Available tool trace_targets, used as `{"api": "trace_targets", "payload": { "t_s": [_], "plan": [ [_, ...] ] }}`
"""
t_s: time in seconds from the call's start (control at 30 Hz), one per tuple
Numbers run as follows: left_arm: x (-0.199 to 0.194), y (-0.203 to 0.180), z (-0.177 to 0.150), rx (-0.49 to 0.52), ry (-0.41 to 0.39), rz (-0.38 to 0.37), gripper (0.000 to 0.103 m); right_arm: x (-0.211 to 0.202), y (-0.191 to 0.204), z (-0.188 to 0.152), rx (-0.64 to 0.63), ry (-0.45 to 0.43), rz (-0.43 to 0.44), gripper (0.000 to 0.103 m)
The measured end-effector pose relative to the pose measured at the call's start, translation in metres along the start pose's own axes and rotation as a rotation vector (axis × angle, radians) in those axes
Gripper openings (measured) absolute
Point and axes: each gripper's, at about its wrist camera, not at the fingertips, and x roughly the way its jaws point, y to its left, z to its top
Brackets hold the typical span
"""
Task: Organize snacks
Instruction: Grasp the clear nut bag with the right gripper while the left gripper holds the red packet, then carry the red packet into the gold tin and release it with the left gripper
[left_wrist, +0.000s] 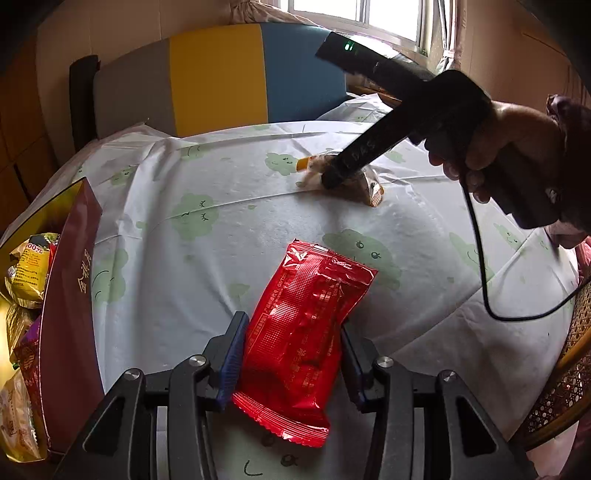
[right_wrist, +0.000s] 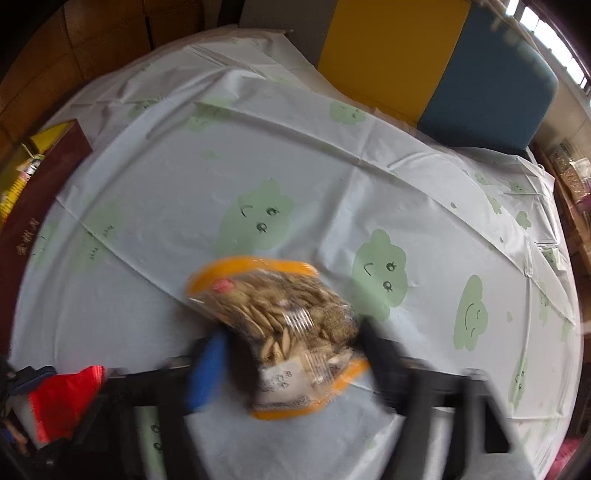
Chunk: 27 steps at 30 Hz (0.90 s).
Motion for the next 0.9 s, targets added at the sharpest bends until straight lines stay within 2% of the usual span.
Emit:
{"api": "trace_targets", "payload": {
  "t_s": [0.03, 0.17, 0.27, 0.43, 0.5, 0.6, 0.73, 0.9],
  "plan": [
    [0.000, 0.000, 0.000, -0.001, -0.001, 0.000, 0.047, -0.004, 0.003, -0.002, -0.005, -0.007, 0.006, 0.049],
    [-0.001, -0.001, -0.002, -0.002, -0.009, 0.005, 0.047, -0.030, 0.019, -0.019, -0.013, -0.050, 0.028, 0.047],
    [-0.001, -0.001, -0.001, -0.006, -0.006, 0.002, 0.047, -0.044, 0.026, -0.036, 0.057, -0.032, 0.118, 0.048],
    [-0.008, 0.007, 0.006, -0.074, 0.037, -0.005, 0.046, -0.040, 0.046, -0.063, 0.060, -0.009, 0.125, 0.048],
    [-0.019, 0.011, 0.008, -0.085, 0.026, 0.027, 0.046, -0.033, 0.049, -0.069, 0.054, -0.004, 0.112, 0.050],
    [-0.048, 0.017, 0.012, -0.088, -0.043, 0.069, 0.046, -0.031, 0.050, -0.067, 0.056, -0.011, 0.109, 0.050],
    [-0.078, 0.031, 0.017, -0.107, -0.106, 0.176, 0.046, -0.029, 0.054, -0.067, 0.030, -0.020, 0.090, 0.051],
    [-0.109, 0.064, 0.022, -0.181, -0.157, 0.313, 0.046, -0.028, 0.054, -0.066, 0.017, -0.029, 0.079, 0.051]
  ]
}}
